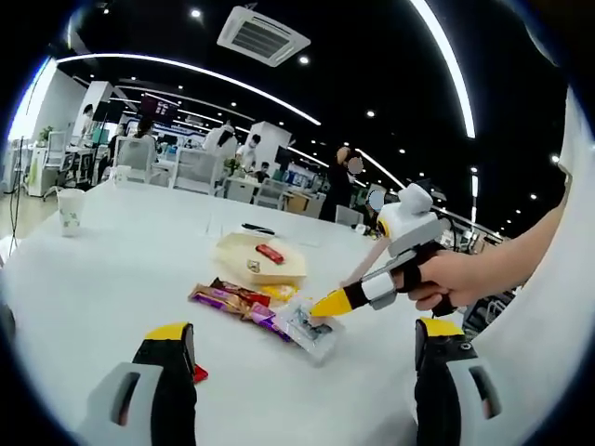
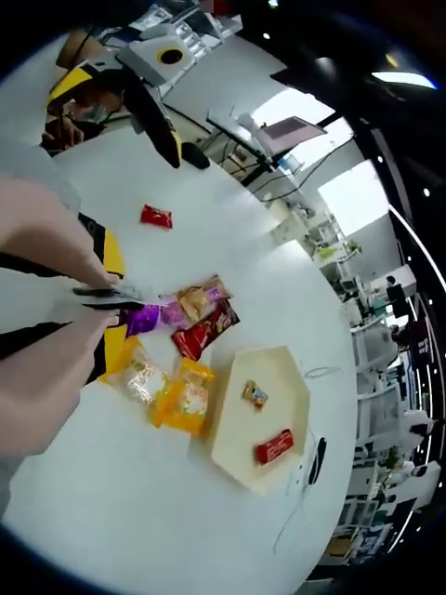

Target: Place the target food into the container with the food tongs after gripping and lifting it, then release it inside without dropping or visibly crushing the food.

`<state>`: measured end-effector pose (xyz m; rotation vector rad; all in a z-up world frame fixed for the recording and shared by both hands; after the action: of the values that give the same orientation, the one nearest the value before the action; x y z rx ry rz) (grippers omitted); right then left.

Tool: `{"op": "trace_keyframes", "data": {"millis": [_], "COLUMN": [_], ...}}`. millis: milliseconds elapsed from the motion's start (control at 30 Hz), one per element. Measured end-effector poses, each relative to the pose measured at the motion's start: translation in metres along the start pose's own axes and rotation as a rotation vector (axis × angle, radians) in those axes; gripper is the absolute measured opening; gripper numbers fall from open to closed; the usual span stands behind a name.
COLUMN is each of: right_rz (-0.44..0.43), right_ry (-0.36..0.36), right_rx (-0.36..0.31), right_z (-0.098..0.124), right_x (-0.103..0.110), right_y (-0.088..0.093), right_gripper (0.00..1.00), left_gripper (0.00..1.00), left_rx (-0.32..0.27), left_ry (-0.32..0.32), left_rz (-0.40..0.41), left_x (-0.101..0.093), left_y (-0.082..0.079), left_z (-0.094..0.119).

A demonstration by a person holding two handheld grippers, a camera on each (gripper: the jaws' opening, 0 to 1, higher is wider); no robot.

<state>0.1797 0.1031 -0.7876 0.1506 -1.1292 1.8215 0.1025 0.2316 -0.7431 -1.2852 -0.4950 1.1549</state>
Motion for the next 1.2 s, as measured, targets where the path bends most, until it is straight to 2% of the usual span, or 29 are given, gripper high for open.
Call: {"op": "trace_keyframes", "data": {"millis": [300,500,733,900,1033,1200], "right_rz": [0.001,0.002,0.012,0.016,-0.035,-0.034], "right_ry": [0.012,0.016,0.015,0.027,0.022,0.03], "right_rx": [-0.022,-0.024,-0.052,-0.071,-0.101,-0.111], "right_z": [0.013,0.016,0.021,0.029,0.032,0.033], "right_x": [-0.004,-0.006,-0.008,-0.015,-0.019,-0.019], "right_y": [-0.007,-0.011,-0.033,-0.041,-0.044,-0.047], "right_gripper": [0.16,0.16,0.16,0.16,0.16,0.16], "left_gripper": [0.99,0.99,0.99,0.99,0.99,0.99], "left_rx": [-0.001,-0.013,-0.019,-0.02,-0.02,-0.012], "left_ry": [0.02,0.005,-0.001,0.0,0.002,0.003], "left_rz": [-0.024,-0.016,-0.02,-0.014,-0.018,-0.015], "left_x": [-0.007,-0.004,0.0,0.0,-0.001,0.0], "left_y": [0.002,0.0,-0.004,-0.005,-0.006,-0.003], "left_z": [-0.002,-0.001,-0.004,-0.008,-0.008,-0.008]}}
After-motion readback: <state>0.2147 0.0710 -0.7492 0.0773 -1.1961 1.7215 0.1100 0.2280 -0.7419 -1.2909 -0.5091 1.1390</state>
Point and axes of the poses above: the point that each gripper's makers call its tool centre point, and the gripper's own axes: z roughly backward along the fingers, x roughly to its left, y roughly out of its underside, the point moved 3 cm from there along z, roughly backward along the fingers, and after that the axes turned 12 degrees about -y, right-handed, at the moved point
